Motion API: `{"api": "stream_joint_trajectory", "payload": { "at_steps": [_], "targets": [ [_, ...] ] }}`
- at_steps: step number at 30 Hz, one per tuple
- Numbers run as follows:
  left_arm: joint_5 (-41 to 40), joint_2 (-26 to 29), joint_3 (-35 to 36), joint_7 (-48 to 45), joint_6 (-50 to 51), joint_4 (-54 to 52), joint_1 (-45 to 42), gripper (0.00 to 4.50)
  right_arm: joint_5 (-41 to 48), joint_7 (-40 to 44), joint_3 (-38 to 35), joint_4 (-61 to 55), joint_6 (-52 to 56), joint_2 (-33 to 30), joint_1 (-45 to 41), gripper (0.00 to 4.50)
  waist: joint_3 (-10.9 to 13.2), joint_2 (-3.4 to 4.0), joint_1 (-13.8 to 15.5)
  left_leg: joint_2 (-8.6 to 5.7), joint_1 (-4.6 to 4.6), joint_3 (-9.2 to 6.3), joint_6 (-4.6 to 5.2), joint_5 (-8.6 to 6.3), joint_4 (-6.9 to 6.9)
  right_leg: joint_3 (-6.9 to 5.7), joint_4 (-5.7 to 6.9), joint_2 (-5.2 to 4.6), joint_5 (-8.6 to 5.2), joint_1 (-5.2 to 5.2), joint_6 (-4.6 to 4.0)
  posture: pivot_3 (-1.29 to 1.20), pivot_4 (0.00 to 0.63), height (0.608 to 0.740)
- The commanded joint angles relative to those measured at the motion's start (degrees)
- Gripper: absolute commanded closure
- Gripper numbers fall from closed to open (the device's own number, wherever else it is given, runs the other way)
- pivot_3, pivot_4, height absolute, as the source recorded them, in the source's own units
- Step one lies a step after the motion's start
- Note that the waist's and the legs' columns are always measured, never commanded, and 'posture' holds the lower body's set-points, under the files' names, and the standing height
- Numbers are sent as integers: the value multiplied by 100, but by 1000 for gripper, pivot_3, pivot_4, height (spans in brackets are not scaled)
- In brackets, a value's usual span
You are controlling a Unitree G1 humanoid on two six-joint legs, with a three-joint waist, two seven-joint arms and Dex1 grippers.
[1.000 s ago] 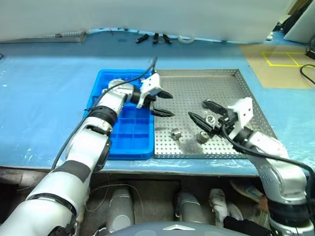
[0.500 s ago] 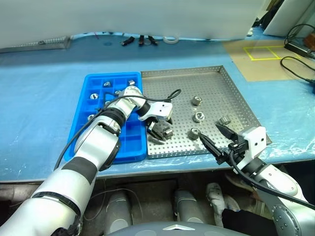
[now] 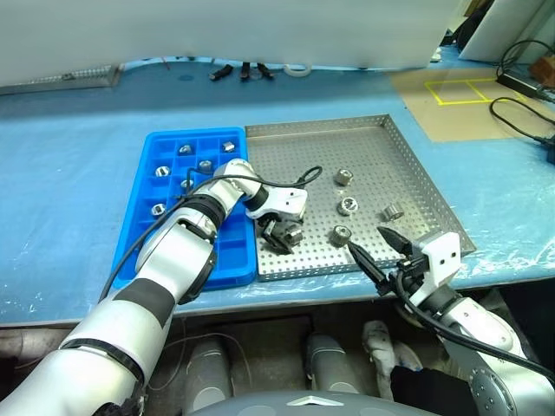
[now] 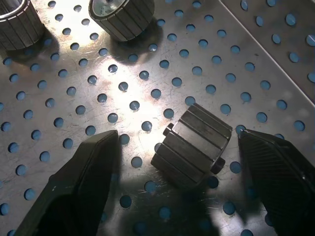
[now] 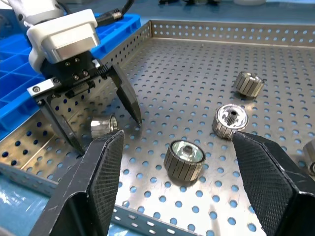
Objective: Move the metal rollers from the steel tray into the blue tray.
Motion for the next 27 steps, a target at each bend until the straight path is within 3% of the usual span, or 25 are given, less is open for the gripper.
{"api": "stream_joint_trajectory", "payload": {
  "at_steps": [1, 3, 5, 8, 13, 17, 27],
  "targets": [
    [159, 43, -106, 75, -178, -22, 74, 1253, 61, 4, -7, -271, -111, -9, 16, 811, 0, 0, -2, 0, 5, 0, 0, 0, 0, 0, 0, -1, 0, 4, 0, -603, 150, 740],
    [154, -5, -64, 305, -40, -7, 70, 1872, 58, 0, 2, -259, -103, -19, -4, 811, 0, 0, -1, 0, 13, 0, 0, 0, 0, -1, -1, -1, -1, 13, 1, -603, 150, 740],
    [90, -12, -28, 131, -74, -7, 78, 1872, 51, 1, 7, -240, -96, -32, -20, 811, 0, 0, 0, -1, 17, 0, 0, 0, 1, -1, -1, -2, -1, 20, 2, -603, 150, 740],
    [64, -19, 12, 217, -26, -12, 78, 2456, 42, 6, 15, -218, -76, -62, -48, 811, 0, 0, -1, -6, 18, -1, 0, -1, 1, 0, -2, -2, -2, 21, 3, -597, 150, 740],
    [-49, -34, 123, 117, 4, -18, 69, 2456, 117, 75, 26, -197, -19, -131, -91, 811, 0, 0, 3, -8, 17, -1, 3, -3, 0, -1, -5, -2, -2, 21, 3, -581, 150, 740],
    [-277, -16, 355, -169, 162, -42, 16, 3141, 87, 51, 144, -188, 59, -167, -174, 811, 0, 0, 1, -6, 16, -1, 4, -3, -4, -1, -9, -2, -2, 19, 3, -566, 150, 740],
    [-797, 57, 959, -294, 454, -213, -166, 3141, 55, 87, 356, -88, 122, -220, -449, 811, 0, 0, 18, -7, 3, -1, 6, -5, -9, -1, -15, -3, -2, 8, 2, -509, 150, 740]
  ]
}}
